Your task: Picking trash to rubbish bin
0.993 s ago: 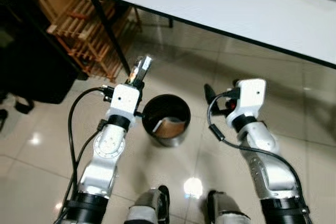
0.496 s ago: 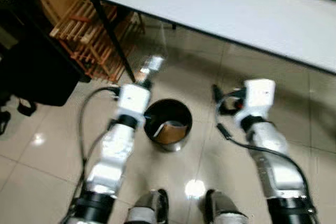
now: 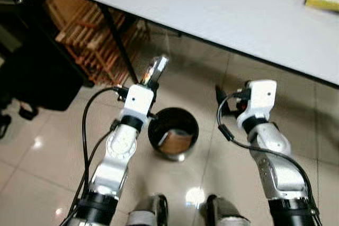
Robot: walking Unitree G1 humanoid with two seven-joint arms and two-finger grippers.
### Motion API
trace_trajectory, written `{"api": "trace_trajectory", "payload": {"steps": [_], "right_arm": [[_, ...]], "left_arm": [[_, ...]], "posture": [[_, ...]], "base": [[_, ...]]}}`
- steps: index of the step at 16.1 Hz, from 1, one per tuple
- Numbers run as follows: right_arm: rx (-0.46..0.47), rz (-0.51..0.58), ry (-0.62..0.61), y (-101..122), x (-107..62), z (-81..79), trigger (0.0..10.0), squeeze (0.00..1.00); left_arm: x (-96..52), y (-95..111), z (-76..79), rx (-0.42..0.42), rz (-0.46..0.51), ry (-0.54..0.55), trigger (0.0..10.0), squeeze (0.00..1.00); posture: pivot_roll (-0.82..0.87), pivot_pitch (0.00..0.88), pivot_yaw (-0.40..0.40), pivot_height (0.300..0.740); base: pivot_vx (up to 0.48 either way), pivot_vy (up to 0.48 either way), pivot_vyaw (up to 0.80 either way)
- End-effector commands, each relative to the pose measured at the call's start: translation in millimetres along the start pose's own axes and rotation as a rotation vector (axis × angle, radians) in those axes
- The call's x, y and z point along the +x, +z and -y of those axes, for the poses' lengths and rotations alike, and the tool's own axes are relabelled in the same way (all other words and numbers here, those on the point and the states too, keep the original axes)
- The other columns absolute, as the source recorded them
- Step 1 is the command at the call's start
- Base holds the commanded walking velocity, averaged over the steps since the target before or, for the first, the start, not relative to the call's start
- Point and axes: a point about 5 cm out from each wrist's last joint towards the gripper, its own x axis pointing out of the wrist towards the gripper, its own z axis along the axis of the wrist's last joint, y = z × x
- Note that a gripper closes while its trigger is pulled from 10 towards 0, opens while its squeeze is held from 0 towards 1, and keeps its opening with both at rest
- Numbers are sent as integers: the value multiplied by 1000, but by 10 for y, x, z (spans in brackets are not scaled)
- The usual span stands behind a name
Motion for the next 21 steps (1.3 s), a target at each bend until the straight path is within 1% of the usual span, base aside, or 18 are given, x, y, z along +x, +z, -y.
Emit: {"api": "trace_trajectory", "payload": {"steps": [1, 3, 5, 6, 21], "right_arm": [[7, -8, 23, -27, -16, -82, 10000, 0], [19, -18, 17, -41, -20, -66, 10000, 0], [19, -21, 21, -44, -21, -66, 10000, 0], [13, -10, 18, -36, -22, -66, 10000, 0], [25, -21, 13, -59, -34, -86, 10000, 0]], "left_arm": [[-56, -97, -86, 18, -40, 24, 10000, 0], [-59, -101, -83, 17, -43, 24, 10000, 0], [-55, -100, -79, 17, -42, 23, 10000, 0], [-54, -99, -79, 18, -42, 22, 10000, 0], [-58, -103, -79, 17, -43, 18, 10000, 0]], "posture": [[72, 285, 132, 740], [71, 287, 133, 740], [71, 289, 133, 740], [72, 290, 133, 740], [76, 303, 135, 740]], "base": [[289, 0, 0], [289, 0, 0], [287, 0, -744], [289, 0, 0], [289, 0, 0]]}}
